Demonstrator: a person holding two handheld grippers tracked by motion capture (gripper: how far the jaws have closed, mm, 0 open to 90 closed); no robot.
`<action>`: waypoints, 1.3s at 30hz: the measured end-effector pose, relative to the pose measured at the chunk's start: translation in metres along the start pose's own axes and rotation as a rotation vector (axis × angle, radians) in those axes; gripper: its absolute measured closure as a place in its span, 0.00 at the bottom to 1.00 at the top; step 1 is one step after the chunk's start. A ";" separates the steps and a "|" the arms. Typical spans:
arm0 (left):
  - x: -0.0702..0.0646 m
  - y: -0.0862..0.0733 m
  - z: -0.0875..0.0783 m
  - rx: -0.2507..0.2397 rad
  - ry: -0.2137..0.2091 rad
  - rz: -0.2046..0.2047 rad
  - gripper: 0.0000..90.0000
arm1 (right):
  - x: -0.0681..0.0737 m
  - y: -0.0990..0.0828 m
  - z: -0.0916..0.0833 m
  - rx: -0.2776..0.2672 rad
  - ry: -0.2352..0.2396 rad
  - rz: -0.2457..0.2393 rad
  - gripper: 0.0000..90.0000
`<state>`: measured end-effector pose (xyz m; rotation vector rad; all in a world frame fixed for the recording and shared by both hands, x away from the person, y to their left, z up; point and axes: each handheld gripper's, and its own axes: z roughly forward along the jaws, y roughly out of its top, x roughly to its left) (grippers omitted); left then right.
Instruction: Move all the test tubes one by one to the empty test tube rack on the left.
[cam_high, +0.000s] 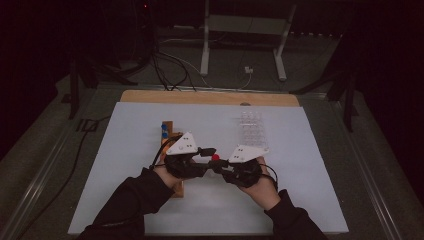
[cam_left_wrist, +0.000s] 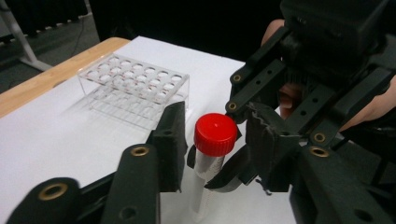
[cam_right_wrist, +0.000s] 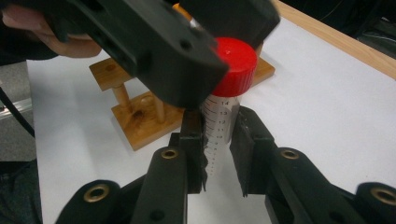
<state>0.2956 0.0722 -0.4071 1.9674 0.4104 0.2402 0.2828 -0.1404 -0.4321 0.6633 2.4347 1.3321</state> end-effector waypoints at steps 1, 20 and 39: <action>0.000 0.000 0.001 -0.001 -0.003 -0.005 0.68 | 0.000 0.000 0.000 0.000 0.000 0.000 0.84; 0.002 0.001 0.005 0.008 0.005 0.029 0.80 | -0.005 -0.002 -0.001 0.002 -0.002 0.008 0.82; 0.011 0.015 -0.040 -0.028 0.070 0.041 0.80 | -0.022 -0.007 -0.021 -0.057 -0.067 0.063 0.31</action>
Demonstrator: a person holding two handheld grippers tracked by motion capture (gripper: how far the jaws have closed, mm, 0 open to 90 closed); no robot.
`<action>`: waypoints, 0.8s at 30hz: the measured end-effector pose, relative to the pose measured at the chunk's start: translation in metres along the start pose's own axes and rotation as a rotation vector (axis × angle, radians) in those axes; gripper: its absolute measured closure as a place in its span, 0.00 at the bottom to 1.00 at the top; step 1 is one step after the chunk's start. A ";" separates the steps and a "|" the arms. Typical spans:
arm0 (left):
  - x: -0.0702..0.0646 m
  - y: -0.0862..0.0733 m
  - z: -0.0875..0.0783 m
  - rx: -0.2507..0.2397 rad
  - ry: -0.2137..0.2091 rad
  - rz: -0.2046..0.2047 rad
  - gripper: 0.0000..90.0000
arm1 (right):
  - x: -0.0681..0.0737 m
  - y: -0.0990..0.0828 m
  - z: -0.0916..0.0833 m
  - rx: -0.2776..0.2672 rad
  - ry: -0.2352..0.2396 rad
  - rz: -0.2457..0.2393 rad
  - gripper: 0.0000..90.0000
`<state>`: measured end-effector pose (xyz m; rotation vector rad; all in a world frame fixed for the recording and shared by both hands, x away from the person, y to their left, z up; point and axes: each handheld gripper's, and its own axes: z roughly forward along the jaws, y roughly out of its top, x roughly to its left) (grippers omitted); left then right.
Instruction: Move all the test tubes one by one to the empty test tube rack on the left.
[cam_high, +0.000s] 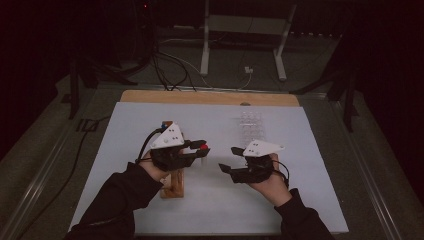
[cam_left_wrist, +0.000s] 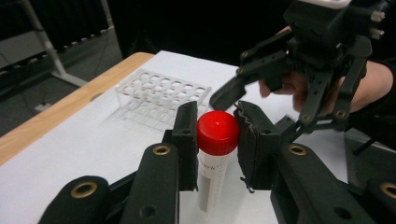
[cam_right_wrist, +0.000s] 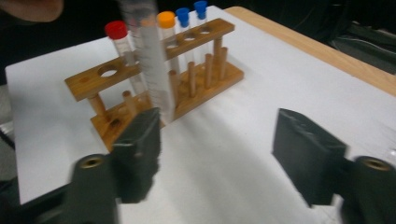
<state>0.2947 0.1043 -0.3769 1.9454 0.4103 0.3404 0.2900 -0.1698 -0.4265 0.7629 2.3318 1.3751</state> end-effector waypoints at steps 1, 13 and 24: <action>0.001 0.000 -0.003 -0.001 0.001 -0.003 0.80 | -0.001 0.000 -0.001 -0.003 -0.004 0.006 0.28; 0.006 -0.004 -0.046 0.003 0.076 0.003 0.80 | -0.009 -0.001 -0.003 -0.017 -0.001 0.056 0.00; 0.005 -0.019 -0.080 0.012 0.132 -0.011 0.80 | -0.014 -0.001 -0.007 -0.046 -0.002 0.082 0.00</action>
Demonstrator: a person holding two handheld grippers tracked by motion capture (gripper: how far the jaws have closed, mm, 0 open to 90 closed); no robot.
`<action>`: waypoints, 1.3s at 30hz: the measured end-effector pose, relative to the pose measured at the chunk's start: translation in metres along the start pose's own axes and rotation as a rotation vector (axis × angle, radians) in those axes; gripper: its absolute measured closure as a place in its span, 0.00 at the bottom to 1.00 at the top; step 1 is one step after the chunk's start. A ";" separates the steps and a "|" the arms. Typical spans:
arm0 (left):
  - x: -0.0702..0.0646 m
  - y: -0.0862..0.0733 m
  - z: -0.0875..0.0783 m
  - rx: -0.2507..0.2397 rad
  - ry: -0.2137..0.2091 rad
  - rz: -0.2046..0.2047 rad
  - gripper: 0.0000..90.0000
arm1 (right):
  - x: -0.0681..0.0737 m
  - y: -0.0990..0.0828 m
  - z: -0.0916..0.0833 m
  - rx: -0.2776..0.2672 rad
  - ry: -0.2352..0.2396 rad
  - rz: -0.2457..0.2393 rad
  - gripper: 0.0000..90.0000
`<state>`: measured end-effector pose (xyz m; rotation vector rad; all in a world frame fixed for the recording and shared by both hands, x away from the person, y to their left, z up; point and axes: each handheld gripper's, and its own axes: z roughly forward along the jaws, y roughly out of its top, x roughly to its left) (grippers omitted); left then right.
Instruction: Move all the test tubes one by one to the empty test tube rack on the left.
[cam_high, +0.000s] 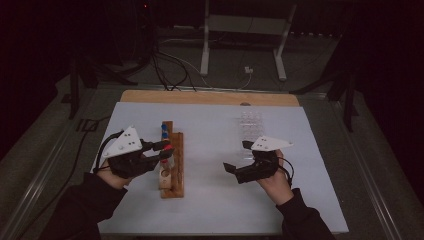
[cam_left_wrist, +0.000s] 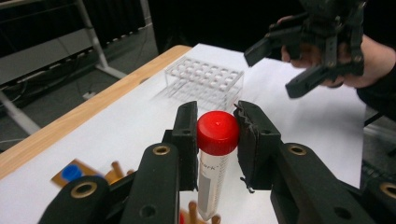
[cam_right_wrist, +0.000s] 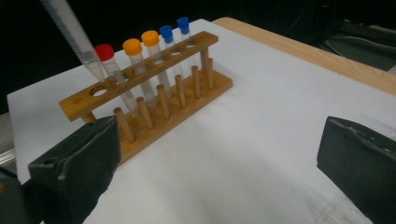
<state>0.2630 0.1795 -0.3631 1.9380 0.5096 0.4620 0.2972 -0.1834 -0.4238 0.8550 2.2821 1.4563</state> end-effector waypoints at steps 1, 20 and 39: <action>0.000 -0.002 -0.002 0.007 0.002 0.003 0.80 | 0.000 0.000 0.000 0.003 0.004 0.000 0.00; 0.000 -0.043 0.002 0.023 0.023 -0.047 0.80 | 0.004 0.001 -0.001 0.008 0.011 -0.027 0.00; 0.000 -0.072 0.023 0.094 0.016 -0.047 0.80 | 0.003 0.001 -0.004 -0.005 0.013 -0.012 0.00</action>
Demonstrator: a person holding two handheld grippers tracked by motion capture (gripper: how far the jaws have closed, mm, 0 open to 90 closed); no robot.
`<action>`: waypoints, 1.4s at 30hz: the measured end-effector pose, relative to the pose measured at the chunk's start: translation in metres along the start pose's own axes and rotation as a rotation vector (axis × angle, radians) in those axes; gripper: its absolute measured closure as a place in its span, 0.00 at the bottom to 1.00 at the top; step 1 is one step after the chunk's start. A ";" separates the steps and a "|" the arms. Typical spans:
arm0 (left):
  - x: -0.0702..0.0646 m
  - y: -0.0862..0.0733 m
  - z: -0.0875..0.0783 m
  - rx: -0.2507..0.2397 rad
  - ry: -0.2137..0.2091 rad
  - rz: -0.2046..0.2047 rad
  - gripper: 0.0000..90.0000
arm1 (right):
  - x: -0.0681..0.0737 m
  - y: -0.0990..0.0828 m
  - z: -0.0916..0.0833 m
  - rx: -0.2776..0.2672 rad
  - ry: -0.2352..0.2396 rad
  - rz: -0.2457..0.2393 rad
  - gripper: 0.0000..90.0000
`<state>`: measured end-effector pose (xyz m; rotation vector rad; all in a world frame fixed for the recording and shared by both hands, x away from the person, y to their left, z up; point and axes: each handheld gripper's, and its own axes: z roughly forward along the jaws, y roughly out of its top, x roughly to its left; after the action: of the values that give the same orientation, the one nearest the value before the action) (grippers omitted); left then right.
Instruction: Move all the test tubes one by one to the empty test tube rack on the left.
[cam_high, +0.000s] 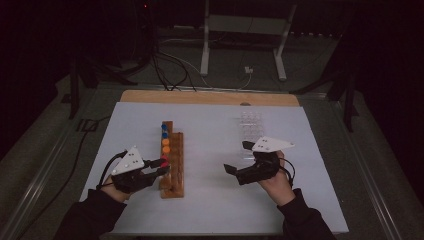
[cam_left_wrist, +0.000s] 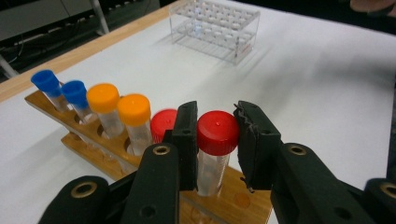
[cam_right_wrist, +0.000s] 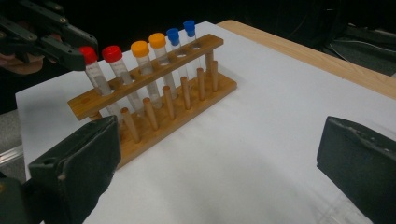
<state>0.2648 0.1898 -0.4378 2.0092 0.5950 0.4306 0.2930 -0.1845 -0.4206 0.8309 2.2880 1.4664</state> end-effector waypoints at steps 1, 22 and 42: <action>0.000 -0.001 0.001 0.001 0.000 -0.003 0.80 | 0.000 0.000 0.000 0.000 -0.001 0.000 0.00; -0.003 0.003 -0.008 -0.045 -0.006 -0.011 0.37 | -0.003 0.001 -0.004 -0.009 0.001 0.005 0.00; 0.024 -0.042 -0.025 -0.030 0.002 -0.120 0.01 | 0.001 -0.003 0.000 -0.002 0.000 -0.011 0.00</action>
<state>0.2617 0.2385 -0.4615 1.9331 0.7026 0.3672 0.2911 -0.1851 -0.4230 0.8161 2.2872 1.4643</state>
